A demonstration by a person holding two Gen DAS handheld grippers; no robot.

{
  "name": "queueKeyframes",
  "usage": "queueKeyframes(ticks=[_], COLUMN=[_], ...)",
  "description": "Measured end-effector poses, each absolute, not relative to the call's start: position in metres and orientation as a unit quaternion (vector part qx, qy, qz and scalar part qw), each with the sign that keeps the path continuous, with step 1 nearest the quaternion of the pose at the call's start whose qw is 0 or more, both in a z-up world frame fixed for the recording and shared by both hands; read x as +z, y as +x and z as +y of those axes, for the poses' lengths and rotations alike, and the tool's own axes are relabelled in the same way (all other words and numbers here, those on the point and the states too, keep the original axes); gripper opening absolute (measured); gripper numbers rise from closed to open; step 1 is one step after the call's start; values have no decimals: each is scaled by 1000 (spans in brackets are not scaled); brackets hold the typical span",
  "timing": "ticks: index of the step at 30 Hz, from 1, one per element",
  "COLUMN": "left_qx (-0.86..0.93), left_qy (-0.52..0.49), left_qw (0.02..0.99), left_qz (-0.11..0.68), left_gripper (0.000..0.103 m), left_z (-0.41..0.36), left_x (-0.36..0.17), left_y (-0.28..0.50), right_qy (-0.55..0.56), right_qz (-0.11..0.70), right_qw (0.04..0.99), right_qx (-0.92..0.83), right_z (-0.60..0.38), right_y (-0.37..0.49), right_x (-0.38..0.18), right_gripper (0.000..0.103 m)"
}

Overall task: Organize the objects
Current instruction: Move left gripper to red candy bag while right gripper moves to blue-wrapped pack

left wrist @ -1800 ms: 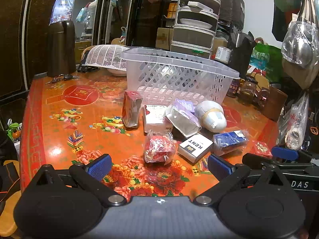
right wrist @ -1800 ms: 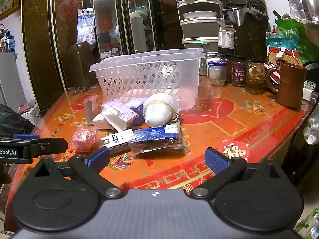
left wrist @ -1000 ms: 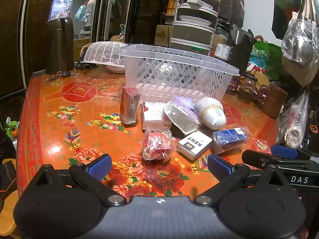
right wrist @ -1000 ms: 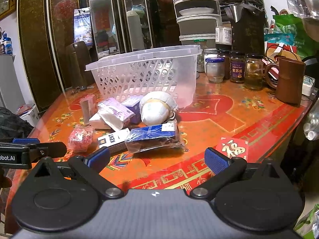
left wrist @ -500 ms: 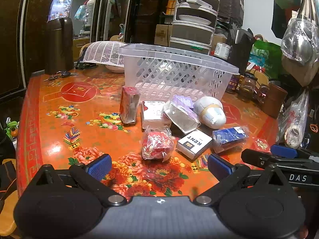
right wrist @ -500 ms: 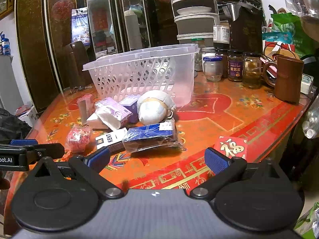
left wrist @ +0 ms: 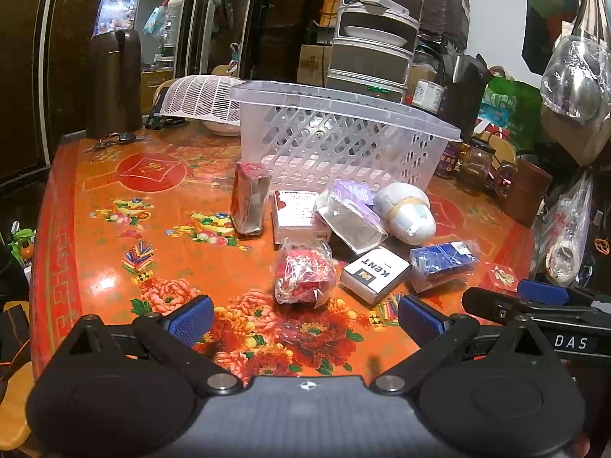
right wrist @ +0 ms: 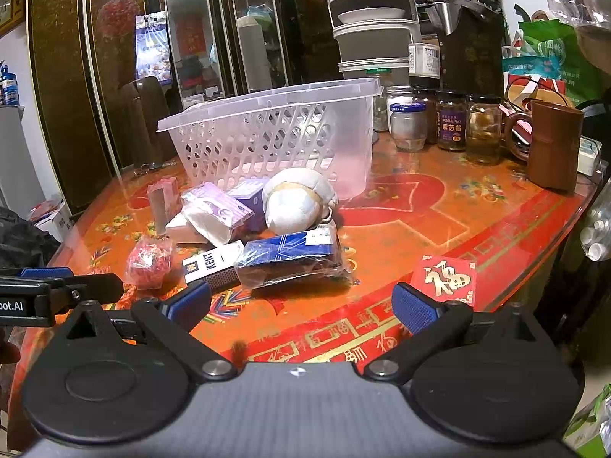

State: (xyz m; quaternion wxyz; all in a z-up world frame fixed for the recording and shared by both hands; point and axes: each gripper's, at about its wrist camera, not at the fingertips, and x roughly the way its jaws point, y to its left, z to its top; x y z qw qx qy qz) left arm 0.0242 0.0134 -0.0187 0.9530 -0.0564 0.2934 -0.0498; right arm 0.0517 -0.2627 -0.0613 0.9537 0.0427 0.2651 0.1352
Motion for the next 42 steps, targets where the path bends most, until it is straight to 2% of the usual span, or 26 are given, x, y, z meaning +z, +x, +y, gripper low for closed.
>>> queueKeyframes(ticks=[30, 42], left_qx=[-46, -53], left_qy=[-66, -25], left_qw=[945, 948], left_qz=[316, 314], left_gripper=[100, 98], left_z=[28, 18], left_x=[-33, -36], left_y=[44, 62], right_qy=[48, 28], right_qz=[272, 270], right_qw=[952, 952], right_qx=[132, 140], right_z=[-265, -254], right_y=[69, 81], right_x=[-72, -78], right_gripper=[103, 103])
